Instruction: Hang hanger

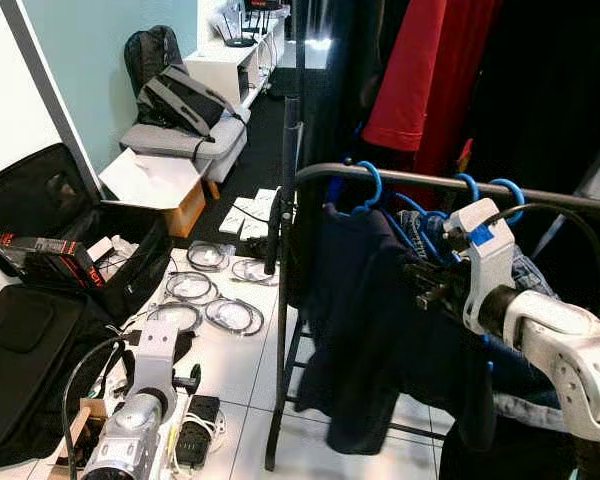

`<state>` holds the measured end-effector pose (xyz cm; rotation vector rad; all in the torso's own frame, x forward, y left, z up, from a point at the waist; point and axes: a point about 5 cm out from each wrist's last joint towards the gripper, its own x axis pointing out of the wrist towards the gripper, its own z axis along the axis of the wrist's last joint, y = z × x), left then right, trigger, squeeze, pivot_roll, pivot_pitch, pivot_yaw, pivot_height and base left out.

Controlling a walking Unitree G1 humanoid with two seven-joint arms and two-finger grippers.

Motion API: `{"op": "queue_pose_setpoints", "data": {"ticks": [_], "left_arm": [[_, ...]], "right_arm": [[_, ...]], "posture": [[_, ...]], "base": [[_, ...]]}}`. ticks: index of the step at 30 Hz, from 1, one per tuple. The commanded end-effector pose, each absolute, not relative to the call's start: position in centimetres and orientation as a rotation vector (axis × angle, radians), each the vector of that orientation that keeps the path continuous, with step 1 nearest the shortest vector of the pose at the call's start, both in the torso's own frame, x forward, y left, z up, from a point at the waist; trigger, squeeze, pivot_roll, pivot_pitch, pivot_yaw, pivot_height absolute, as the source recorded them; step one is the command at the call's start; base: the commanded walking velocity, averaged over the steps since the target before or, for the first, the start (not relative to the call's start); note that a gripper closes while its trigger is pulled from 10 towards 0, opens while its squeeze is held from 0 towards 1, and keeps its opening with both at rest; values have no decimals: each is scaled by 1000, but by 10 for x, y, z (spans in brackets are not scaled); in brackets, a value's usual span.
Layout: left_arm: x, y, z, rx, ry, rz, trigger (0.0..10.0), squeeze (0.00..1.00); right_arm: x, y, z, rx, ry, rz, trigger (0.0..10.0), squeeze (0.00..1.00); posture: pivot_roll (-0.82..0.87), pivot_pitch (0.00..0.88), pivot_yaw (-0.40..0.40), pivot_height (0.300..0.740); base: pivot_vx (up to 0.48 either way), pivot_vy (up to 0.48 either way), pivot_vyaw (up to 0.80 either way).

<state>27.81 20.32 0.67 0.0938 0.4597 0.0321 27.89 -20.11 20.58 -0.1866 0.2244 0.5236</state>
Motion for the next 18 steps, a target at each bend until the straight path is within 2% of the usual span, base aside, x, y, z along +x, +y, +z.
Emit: {"op": "queue_pose_setpoints", "data": {"ticks": [1, 9, 15, 18], "left_arm": [[274, 201, 0, 92, 486, 24, 10000, 0], [274, 202, 0, 91, 483, 27, 10000, 0], [275, 202, 1, 91, 479, 28, 10000, 0], [276, 201, 2, 73, 470, 22, 10000, 0]], "right_arm": [[272, -190, 214, -183, 157, 619, 0, 0], [266, -181, 228, -127, 47, 683, 0, 0], [270, -184, 238, -115, -19, 630, 0, 0], [277, -193, 243, -139, -59, 526, 0, 0]], "posture": [[-82, 30, 15, 740], [-83, 29, 17, 740], [-83, 29, 19, 740], [-84, 29, 20, 740]], "base": [[-311, 0, 0], [-307, 0, 0], [-301, 0, 0], [-92, 0, 0]]}}
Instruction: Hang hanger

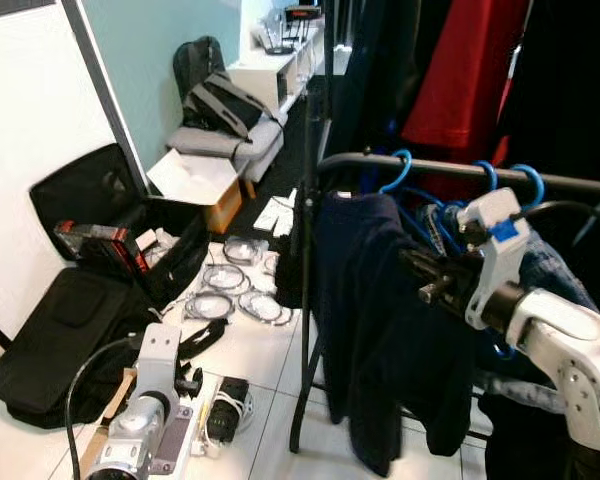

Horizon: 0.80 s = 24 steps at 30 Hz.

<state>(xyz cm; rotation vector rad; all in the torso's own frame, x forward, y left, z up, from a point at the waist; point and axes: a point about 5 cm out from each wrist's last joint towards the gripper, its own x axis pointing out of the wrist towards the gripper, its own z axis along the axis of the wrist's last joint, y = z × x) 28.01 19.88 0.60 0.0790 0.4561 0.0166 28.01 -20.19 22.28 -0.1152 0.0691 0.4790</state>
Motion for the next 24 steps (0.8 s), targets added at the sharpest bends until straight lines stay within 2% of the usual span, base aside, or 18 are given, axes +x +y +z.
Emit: {"op": "queue_pose_setpoints", "data": {"ticks": [1, 3, 6, 12, 18, 20, 22, 24], "left_arm": [[277, 200, 2, 66, 468, 19, 10000, 0], [277, 200, 3, 61, 465, 14, 10000, 0], [276, 199, 2, 61, 466, -7, 10000, 0], [275, 198, 1, 53, 464, -21, 10000, 0], [274, 196, 1, 50, 461, -35, 10000, 0], [275, 196, 1, 49, 460, -36, 10000, 0], [275, 197, 2, 46, 457, -35, 10000, 0], [275, 197, 2, 45, 456, -35, 10000, 0]], "right_arm": [[280, -196, 244, -146, -71, 493, 0, 0], [281, -199, 245, -161, -76, 461, 0, 0], [287, -209, 238, -312, -40, 370, 0, 0], [291, -212, 231, -400, -27, 327, 0, 0], [301, -220, 238, -545, -105, 193, 0, 0], [302, -220, 240, -536, -123, 186, 0, 0], [294, -213, 254, -334, -212, 283, 0, 0], [291, -211, 258, -281, -239, 313, 0, 0]], "posture": [[-84, 29, 20, 740], [-84, 29, 20, 740], [-80, 33, 22, 740], [-75, 36, 22, 740], [-72, 35, 19, 740], [-72, 35, 19, 740], [-73, 32, 16, 740], [-73, 32, 16, 740]], "base": [[0, 0, 0], [0, 0, 0], [0, 0, 0], [0, 0, 0], [0, 0, 0], [0, 0, 0], [0, 0, 0], [0, 0, 0]]}}
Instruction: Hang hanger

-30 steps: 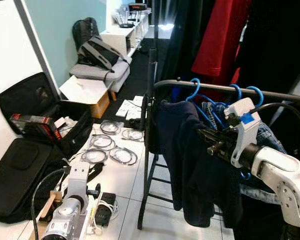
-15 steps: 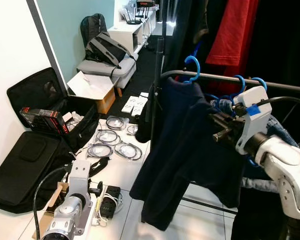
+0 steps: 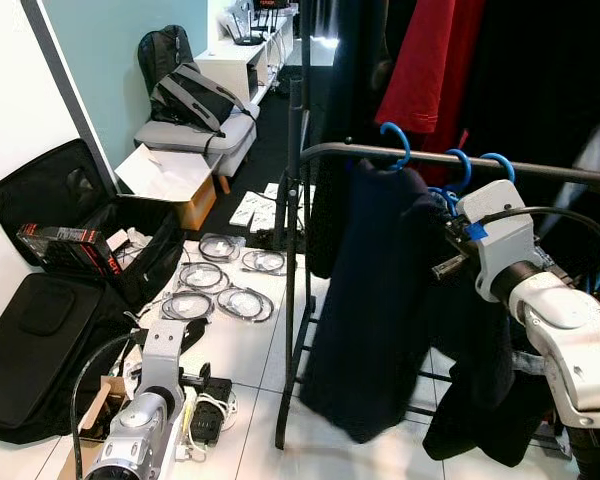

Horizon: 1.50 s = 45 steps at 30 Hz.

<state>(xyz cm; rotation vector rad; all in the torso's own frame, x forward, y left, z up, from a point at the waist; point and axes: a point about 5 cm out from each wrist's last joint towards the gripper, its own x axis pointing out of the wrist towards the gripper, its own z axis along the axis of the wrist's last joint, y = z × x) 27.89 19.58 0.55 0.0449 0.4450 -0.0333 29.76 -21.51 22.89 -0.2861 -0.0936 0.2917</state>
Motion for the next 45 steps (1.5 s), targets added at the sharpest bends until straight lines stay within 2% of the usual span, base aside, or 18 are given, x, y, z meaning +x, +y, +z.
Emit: {"op": "queue_pose_setpoints", "data": {"ticks": [1, 3, 5, 7, 13, 23, 33, 39, 45], "left_arm": [[275, 197, 2, 45, 455, -35, 10000, 0], [275, 197, 2, 45, 455, -34, 10000, 0], [274, 198, 1, 51, 460, -26, 10000, 0], [274, 198, 0, 57, 465, -24, 10000, 0], [277, 197, 2, 64, 458, -43, 10000, 0], [281, 232, 18, 73, 425, -24, 10000, 0], [290, 243, 41, 53, 356, -111, 10000, 0], [300, 255, 80, -35, 235, -289, 10000, 0], [307, 247, 118, -92, 121, -446, 10000, 0]], "right_arm": [[288, -208, 260, -232, -255, 357, 0, 0], [286, -207, 260, -214, -258, 379, 0, 0], [268, -201, 260, -76, -249, 567, 0, 0], [258, -198, 259, -20, -240, 663, 0, 0], [237, -196, 234, -26, -101, 836, 0, 0], [223, -217, 230, -77, 5, 848, 0, 0], [211, -226, 229, -133, 85, 884, 0, 0], [205, -229, 233, -197, 135, 951, 0, 0], [207, -231, 237, -223, 137, 977, 0, 0]], "posture": [[-75, 32, 16, 740], [-75, 32, 16, 740], [-85, 28, 19, 740], [-85, 28, 19, 740], [-82, 27, 26, 740], [-78, 24, 32, 740], [-81, 22, 33, 740], [-81, 19, 27, 740], [-79, 17, 21, 740]], "base": [[0, 0, 0], [0, 0, 0], [0, 0, 0], [0, 0, 0], [-184, 0, 0], [-330, 0, 0], [-354, 0, 0], [-368, 0, 0], [-368, 0, 0]]}}
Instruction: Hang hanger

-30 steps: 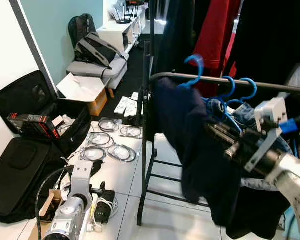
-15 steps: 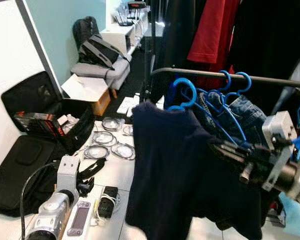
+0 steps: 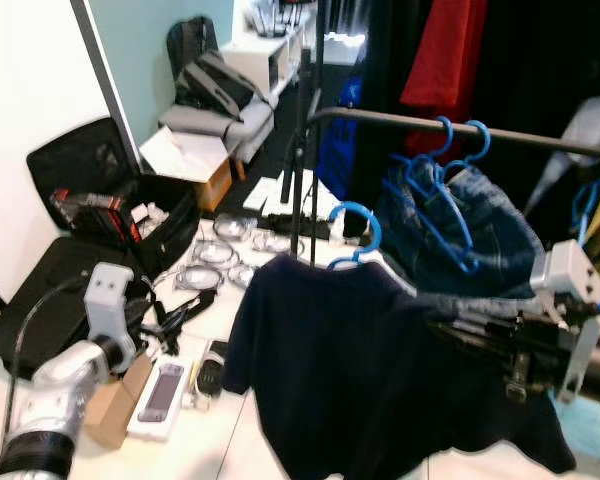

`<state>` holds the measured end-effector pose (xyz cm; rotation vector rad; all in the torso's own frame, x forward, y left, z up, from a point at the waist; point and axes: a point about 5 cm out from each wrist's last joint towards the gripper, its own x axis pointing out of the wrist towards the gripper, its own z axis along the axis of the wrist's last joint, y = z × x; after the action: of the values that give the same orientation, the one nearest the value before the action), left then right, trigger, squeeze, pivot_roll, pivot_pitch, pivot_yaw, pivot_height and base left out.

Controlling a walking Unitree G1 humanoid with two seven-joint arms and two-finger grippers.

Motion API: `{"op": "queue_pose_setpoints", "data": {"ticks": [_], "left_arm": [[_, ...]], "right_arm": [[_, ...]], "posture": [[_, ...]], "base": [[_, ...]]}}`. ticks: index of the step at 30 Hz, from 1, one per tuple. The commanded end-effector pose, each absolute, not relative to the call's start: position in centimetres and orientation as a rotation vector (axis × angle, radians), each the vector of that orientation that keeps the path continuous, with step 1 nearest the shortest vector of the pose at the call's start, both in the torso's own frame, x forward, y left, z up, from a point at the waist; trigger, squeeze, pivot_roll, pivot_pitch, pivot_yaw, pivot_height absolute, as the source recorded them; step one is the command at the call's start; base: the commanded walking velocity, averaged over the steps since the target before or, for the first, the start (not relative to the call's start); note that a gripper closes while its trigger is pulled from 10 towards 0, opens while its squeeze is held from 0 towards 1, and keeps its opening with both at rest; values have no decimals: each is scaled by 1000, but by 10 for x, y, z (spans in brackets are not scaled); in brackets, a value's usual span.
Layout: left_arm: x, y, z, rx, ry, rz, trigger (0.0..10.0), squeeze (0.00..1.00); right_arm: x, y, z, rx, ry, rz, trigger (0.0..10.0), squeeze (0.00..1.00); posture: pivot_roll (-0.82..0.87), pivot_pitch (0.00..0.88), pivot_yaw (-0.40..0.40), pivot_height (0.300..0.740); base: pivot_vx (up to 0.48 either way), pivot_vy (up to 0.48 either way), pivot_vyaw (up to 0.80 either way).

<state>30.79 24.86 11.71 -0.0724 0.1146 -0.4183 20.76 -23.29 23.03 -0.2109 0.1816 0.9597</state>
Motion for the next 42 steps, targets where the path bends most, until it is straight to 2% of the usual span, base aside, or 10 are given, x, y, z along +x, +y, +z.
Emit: {"op": "queue_pose_setpoints", "data": {"ticks": [1, 4, 5, 7, 16, 19, 24, 26, 42], "left_arm": [[308, 244, 129, -106, 86, -494, 10000, 0], [308, 228, 171, -169, -39, -669, 10000, 0], [308, 228, 171, -169, -39, -669, 10000, 0], [302, 212, 202, -259, -137, -840, 10000, 0], [292, 195, 255, -445, -330, -1051, 10000, 0], [292, 195, 257, -451, -338, -1059, 10000, 0], [268, 183, 272, -518, -394, -1337, 10000, 0], [264, 180, 273, -518, -391, -1383, 10000, 0], [249, 162, 272, -459, -387, -1587, 10000, 0]], "right_arm": [[207, -231, 238, -236, 136, 985, 0, 0], [211, -227, 241, -267, 122, 1010, 0, 0], [211, -227, 241, -267, 122, 1010, 0, 0], [213, -223, 244, -268, 104, 1031, 0, 0], [215, -210, 256, -247, 27, 1119, 0, 0], [215, -209, 256, -245, 25, 1128, 0, 0], [213, -195, 258, -230, 14, 1231, 0, 0], [213, -192, 258, -227, 13, 1253, 0, 0], [217, -168, 259, -231, 4, 1386, 0, 0]], "posture": [[-79, 17, 21, 740], [-78, 15, 18, 740], [-78, 15, 18, 740], [-78, 14, 19, 740], [-82, 10, 22, 740], [-82, 10, 22, 740], [-83, 6, 22, 740], [-82, 4, 22, 740], [-79, 0, 27, 740]], "base": [[-368, 0, 0], [-390, 0, 0], [-394, 0, 0], [-388, 0, 0], [-370, 0, 0], [-110, 0, 0], [0, 0, 0], [0, 0, 0], [0, 0, 0]]}}
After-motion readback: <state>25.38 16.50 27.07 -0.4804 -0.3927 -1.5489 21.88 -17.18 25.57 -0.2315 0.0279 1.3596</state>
